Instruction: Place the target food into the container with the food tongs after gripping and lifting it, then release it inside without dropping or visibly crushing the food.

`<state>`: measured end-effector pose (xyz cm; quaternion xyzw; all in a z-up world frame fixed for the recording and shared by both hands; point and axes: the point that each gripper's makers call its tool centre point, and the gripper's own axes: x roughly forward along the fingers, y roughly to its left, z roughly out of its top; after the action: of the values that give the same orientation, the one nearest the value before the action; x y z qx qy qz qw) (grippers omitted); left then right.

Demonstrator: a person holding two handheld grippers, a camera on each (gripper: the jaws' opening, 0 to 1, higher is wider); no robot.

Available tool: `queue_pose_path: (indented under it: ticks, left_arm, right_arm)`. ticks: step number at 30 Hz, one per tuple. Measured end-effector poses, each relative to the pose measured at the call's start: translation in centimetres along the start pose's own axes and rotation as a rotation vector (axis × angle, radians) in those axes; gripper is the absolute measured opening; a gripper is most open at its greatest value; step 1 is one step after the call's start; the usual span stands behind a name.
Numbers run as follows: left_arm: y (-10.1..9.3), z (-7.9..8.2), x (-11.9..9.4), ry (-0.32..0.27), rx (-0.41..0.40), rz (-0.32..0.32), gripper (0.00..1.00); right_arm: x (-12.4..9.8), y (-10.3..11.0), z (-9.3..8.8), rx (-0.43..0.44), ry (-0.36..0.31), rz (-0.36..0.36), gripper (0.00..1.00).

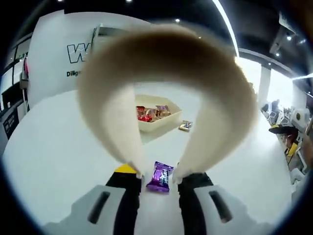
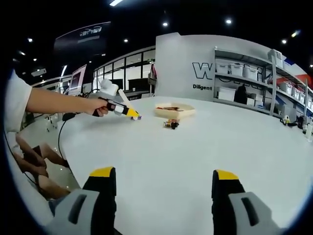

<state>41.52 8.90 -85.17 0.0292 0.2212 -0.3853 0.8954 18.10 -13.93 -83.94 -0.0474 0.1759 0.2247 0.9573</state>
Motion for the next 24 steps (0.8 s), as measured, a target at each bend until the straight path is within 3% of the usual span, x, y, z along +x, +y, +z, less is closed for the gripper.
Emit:
queue_pose_path:
  ticks: [1,2,5,6,14,16,17,19,20,21,22,24]
  left_arm:
    - [0.0,-0.1,0.0,0.004,-0.014,0.002,0.19]
    - [-0.2,-0.2,0.0,0.023,0.002,-0.058,0.18]
    - [0.0,-0.1,0.0,0.032,0.012,-0.014,0.16]
    - [0.2,-0.1,0.0,0.043,0.076,0.004,0.16]
    - [0.1,-0.2,0.0,0.068,-0.021,0.004,0.16]
    - [0.1,-0.2,0.0,0.068,0.004,-0.001,0.16]
    - [-0.1,-0.2,0.0,0.074,-0.037,0.004,0.16]
    - [-0.4,-0.2,0.0,0.089,0.018,-0.008,0.16]
    - [-1.1,-0.3,0.0,0.104,-0.068,-0.039,0.16]
    - [-0.8,0.1,-0.1,0.083,-0.016,-0.012,0.16]
    - [-0.9,0.3,0.0,0.084,0.016,-0.025,0.16]
    - [-1.2,0.8,0.0,0.076,0.002,-0.021,0.16]
  right_arm:
    - [0.0,0.0,0.0,0.0,0.0,0.0,0.78]
    - [-0.1,0.0,0.0,0.0,0.001,-0.002,0.78]
    - [-0.2,-0.3,-0.1,-0.001,0.003,-0.011,0.78]
    - [-0.3,-0.4,-0.1,0.006,0.0,-0.014,0.78]
    - [0.0,-0.1,-0.3,0.008,0.007,-0.004,0.79]
    - [-0.1,0.0,-0.2,0.002,-0.002,-0.007,0.79]
    - [-0.1,0.1,-0.2,0.014,-0.005,-0.001,0.8]
    - [0.0,0.5,-0.2,0.045,-0.013,0.02,0.83]
    - [0.0,0.6,0.0,0.067,-0.029,0.027,0.85]
    - [0.0,0.5,0.2,0.077,-0.04,0.029,0.85]
    - [-0.1,0.4,0.2,0.082,-0.043,0.026,0.85]
    - [-0.1,0.5,0.3,0.086,-0.049,0.029,0.86]
